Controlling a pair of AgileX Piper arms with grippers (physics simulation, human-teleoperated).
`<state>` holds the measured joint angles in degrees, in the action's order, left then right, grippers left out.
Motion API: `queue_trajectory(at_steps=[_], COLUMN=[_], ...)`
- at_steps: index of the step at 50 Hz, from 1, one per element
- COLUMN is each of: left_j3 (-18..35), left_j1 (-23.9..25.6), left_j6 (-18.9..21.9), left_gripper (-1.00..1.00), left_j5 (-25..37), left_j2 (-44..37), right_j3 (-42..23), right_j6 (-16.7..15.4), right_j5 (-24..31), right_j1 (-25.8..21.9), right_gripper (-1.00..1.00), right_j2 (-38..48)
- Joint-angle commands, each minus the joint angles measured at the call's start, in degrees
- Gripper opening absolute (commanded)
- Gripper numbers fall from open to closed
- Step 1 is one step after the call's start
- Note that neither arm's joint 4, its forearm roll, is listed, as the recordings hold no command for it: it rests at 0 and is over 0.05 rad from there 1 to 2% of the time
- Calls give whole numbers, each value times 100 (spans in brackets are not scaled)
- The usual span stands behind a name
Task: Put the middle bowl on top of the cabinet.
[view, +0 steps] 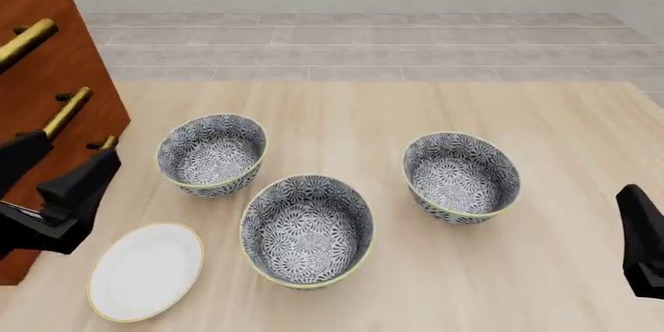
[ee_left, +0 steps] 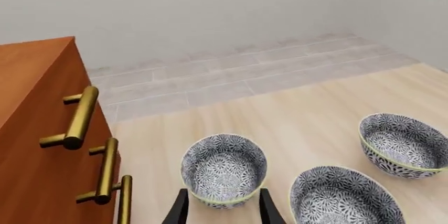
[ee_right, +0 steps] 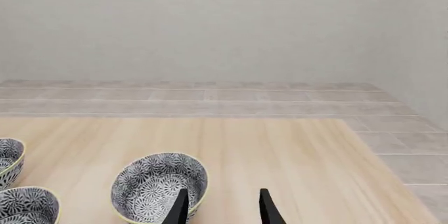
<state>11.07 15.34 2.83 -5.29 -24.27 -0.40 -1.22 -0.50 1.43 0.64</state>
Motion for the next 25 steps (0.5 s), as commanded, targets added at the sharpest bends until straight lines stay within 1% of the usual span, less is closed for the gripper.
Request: queue_trajectory(at_steps=[1,2,3,4,5,6,7,9,10,13,14,16,17,18,19,21,22,25], left_j3=[488,526,527,632,634,733,887,957,1118,1191,1240,1321,1358,1382,1464,1500,1553,1627], left_j1=[529,524,524,572,572,686,636,690,694,763,801,850,850,842,1002,997,1147,1158], left_j6=[152,279,279,146,145,22,75,81,149,172,237,180,223,223,88,177,102,127], left_gripper=[100,100,100,100,100,100,100,100,100,100,100,100,100,100,100,100,100,100], left_j5=[-56,-54,-54,-45,-48,26,119,174,233,262,273,252,255,260,364,401,471,537], left_j2=[-910,-971,-972,-1255,-1260,-1382,-1403,-1430,-1719,-1725,-1878,-2031,-2153,-2149,-2162,-2202,-2223,-2307], right_j3=[-6,9,9,8,8,2,7,4,-3,7,12,13,15,10,9,7,11,29], right_j6=[-37,-48,-48,-63,-63,-59,-68,-65,-69,-76,-86,-84,-96,-93,-83,-99,-90,-100], right_j5=[-5,-31,-34,3,6,20,-37,-60,-34,-20,-16,-42,-75,-82,-104,-94,-100,-201], right_j1=[48,50,50,41,41,36,52,58,55,52,62,94,111,118,120,115,102,100], right_gripper=[100,100,100,100,100,100,100,100,100,100,100,100,100,100,100,100,100,100], right_j2=[16,43,46,6,3,-6,48,74,45,27,30,69,100,106,132,112,117,225])
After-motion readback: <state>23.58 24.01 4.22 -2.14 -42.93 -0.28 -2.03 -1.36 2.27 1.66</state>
